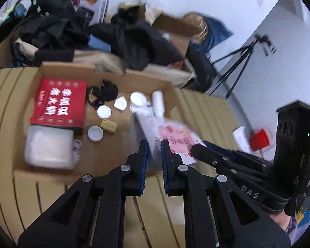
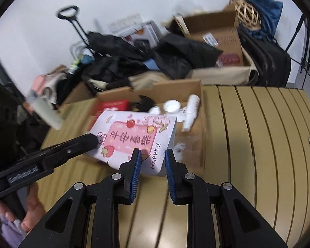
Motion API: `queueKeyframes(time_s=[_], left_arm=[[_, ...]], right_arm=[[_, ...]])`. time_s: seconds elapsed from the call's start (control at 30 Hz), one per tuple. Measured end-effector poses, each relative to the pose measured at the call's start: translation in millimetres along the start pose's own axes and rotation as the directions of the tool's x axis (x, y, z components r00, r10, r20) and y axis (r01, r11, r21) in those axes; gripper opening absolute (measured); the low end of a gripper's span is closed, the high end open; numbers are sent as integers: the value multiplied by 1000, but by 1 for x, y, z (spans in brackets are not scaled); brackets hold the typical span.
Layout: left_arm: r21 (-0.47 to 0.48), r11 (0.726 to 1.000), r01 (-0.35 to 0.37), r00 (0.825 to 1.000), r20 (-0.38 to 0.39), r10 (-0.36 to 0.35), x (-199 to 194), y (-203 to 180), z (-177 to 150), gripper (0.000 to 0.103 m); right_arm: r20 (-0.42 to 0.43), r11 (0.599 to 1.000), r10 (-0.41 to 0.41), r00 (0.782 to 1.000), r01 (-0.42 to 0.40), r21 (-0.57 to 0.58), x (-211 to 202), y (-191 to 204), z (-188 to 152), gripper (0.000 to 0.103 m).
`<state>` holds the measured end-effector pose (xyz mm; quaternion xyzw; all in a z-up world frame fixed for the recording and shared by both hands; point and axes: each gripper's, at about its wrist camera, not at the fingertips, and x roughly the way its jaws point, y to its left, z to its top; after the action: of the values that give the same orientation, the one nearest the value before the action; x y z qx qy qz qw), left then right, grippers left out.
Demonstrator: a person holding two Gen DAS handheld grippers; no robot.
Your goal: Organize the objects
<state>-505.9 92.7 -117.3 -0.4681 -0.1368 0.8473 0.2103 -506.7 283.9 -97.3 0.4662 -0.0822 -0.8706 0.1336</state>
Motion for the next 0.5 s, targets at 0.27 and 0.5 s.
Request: queueKeyframes(time_s=[0.27, 0.5], left_arm=[[85, 994, -67, 994, -82, 74, 48, 5, -19, 35], [110, 960, -257, 966, 49, 253, -44, 4, -21, 102]], right_arm=[[-53, 992, -128, 990, 128, -11, 41, -18, -3, 26], [20, 985, -153, 988, 154, -78, -20, -2, -3, 92]])
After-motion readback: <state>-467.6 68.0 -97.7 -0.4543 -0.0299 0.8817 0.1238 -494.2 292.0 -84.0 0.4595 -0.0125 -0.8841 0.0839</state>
